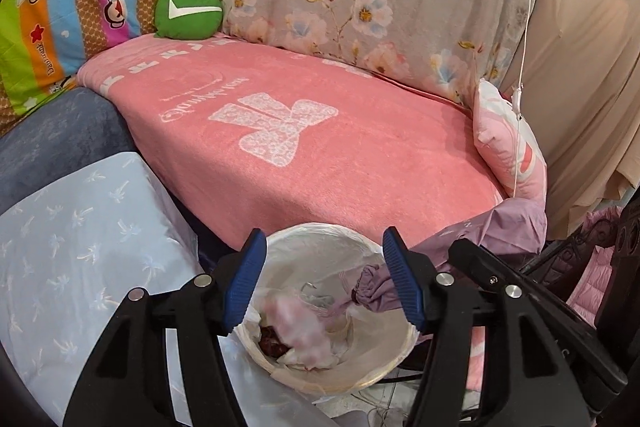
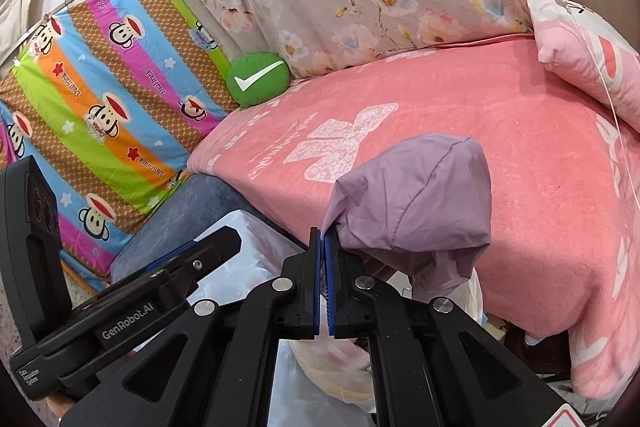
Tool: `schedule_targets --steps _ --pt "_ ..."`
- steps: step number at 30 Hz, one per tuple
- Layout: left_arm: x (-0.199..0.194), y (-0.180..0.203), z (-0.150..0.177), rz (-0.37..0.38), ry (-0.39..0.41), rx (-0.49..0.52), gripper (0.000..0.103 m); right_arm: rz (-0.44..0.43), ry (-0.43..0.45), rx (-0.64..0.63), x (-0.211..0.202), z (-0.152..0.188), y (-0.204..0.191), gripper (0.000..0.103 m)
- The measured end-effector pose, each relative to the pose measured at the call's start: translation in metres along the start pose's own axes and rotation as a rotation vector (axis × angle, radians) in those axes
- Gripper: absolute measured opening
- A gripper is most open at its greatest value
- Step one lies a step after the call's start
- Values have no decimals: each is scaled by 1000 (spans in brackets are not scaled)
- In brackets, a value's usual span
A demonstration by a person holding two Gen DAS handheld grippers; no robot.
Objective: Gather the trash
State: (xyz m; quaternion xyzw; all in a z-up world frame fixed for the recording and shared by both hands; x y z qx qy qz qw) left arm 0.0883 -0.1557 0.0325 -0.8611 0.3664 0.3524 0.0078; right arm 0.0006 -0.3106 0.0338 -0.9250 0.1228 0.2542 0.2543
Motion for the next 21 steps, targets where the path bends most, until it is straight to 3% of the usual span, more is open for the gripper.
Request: schedule_targets --steps 21 --pt "-5 -36 16 -110 -9 -29 64 -1 -82 -80 20 21 -28 27"
Point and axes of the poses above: each gripper's, at about its wrist camera, not at the fingertips, and x roughly the way its jaws point, y to its right, z to its underside, the point moved 4 cm from there along x, roughly the way its jaws point, and after that the axes turned 2 degrees about -x, right-handed, at the moved point
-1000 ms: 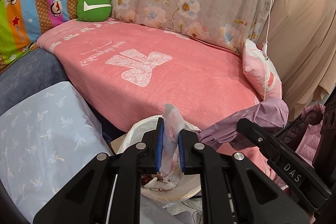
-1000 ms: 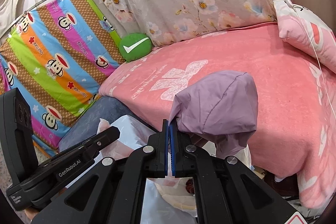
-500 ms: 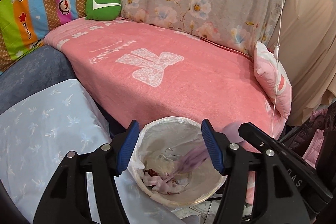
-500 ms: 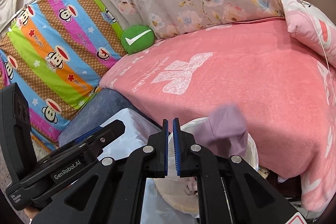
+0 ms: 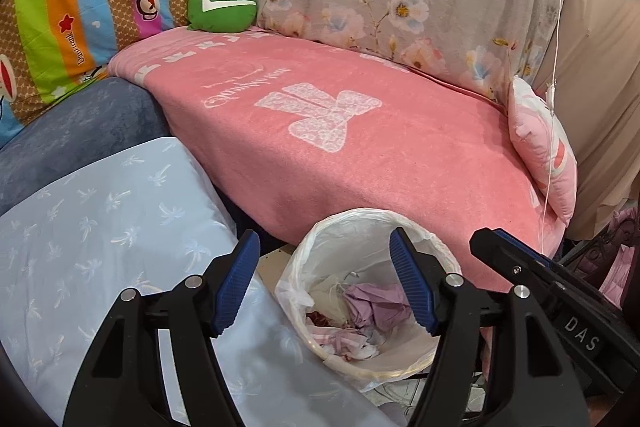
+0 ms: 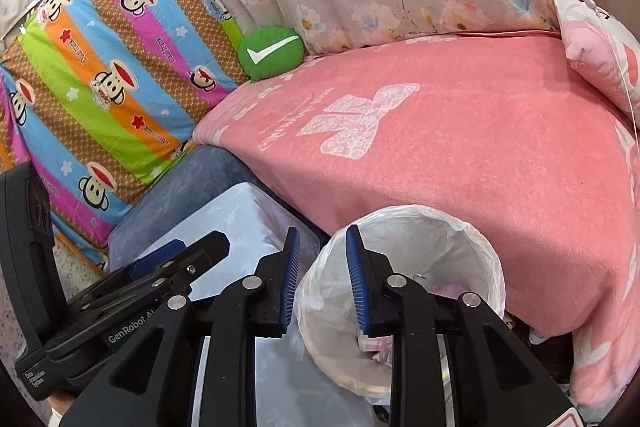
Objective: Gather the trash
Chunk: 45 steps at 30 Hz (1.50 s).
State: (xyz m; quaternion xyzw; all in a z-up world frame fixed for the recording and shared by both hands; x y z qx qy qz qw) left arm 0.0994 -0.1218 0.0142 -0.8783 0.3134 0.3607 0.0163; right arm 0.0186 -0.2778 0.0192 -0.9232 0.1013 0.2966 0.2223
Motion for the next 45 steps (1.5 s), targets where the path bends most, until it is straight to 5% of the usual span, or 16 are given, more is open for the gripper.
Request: schedule_targets --steps 15,23,31,38,45 --pt "-13 -19 37 -102 -38 15 67 107 -96 -116 -8 51 -9 32" --pt "-20 -29 58 -175 -44 31 86 168 -110 -186 -14 73 -15 46" --pt "-22 -36 74 -223 -73 29 88 212 -104 -247 -18 87 -22 61" --pt "-21 -36 83 -242 -89 19 89 215 -113 -261 -17 93 -23 84" --pt "-19 -32 87 -249 -99 13 90 232 -114 -254 -16 98 -18 89"
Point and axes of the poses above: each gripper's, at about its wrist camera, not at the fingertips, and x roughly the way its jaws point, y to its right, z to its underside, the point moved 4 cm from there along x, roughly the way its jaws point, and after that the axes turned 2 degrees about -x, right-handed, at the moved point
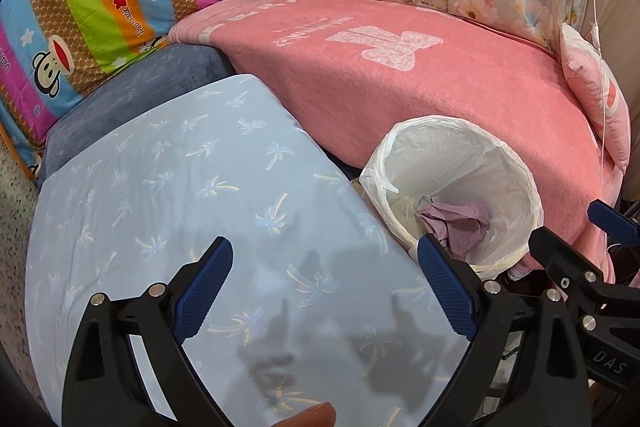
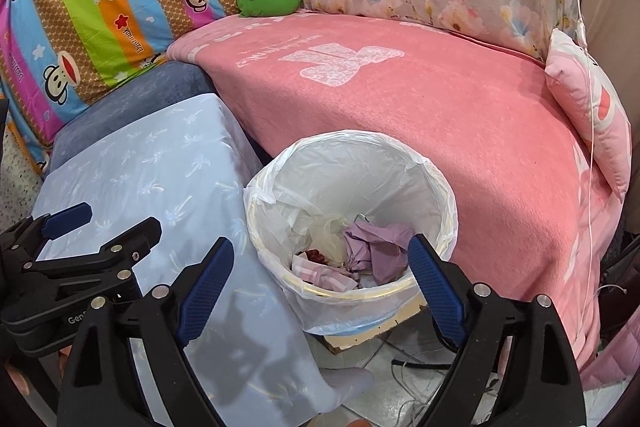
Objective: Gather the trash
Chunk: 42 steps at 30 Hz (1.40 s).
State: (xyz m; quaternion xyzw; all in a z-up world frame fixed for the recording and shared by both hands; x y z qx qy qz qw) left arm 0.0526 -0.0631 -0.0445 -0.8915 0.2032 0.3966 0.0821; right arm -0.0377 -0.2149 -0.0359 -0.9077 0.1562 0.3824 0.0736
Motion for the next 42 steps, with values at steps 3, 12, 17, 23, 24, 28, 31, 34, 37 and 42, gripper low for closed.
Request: schedule_targets --steps 3,12,17,23,24,28,31,34,37,42 --pt "1 1 2 -8 -3 -3 90 17 -3 -5 2 1 3 98" --pt "4 4 5 -15 -14 -8 90 35 -5 -7 3 6 8 98" --pt "6 6 7 -18 -24 -10 90 45 -10 -18 4 7 7 98" --pt "7 9 9 -25 -29 -5 90 56 -15 -15 5 9 10 98" --pt "7 9 10 -26 -30 -5 90 58 -17 -16 5 9 10 98" --pt "8 11 10 -28 -33 -5 90 61 -20 -15 5 11 12 98" --pt "8 10 10 -33 -29 -6 90 64 -22 -14 6 12 12 98" --pt "9 10 11 -35 -32 -11 90 64 -26 -12 7 13 12 98" --pt "10 9 12 -41 -36 -14 90 65 -29 -13 8 14 13 98" --pt "10 10 12 -42 -40 -10 90 64 -31 -12 9 14 13 98"
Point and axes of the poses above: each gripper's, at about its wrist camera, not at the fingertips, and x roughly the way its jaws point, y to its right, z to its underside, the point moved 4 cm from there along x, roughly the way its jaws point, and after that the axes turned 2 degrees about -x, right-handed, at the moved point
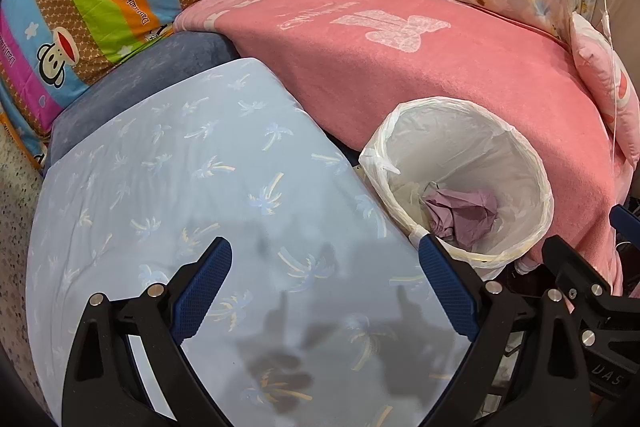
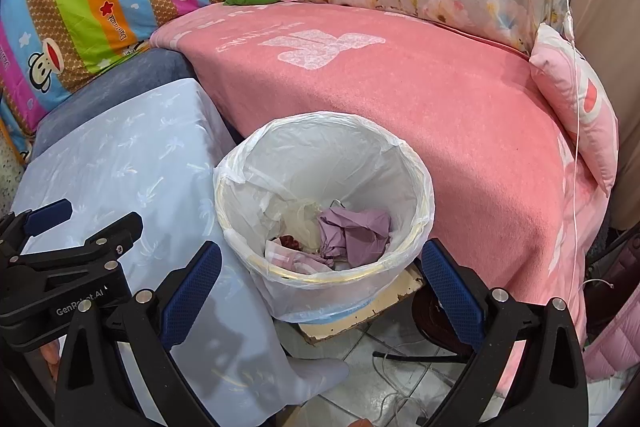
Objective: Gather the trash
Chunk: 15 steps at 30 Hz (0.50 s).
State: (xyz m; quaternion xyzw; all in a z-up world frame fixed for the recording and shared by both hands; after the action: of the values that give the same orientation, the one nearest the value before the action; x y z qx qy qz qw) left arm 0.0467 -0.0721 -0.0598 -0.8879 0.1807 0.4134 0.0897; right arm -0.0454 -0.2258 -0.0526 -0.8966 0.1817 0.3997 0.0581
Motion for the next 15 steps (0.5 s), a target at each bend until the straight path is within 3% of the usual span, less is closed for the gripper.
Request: schedule_targets --steps 15 --pt "2 1 1 -10 -5 -8 94 -1 -7 9 5 1 4 98"
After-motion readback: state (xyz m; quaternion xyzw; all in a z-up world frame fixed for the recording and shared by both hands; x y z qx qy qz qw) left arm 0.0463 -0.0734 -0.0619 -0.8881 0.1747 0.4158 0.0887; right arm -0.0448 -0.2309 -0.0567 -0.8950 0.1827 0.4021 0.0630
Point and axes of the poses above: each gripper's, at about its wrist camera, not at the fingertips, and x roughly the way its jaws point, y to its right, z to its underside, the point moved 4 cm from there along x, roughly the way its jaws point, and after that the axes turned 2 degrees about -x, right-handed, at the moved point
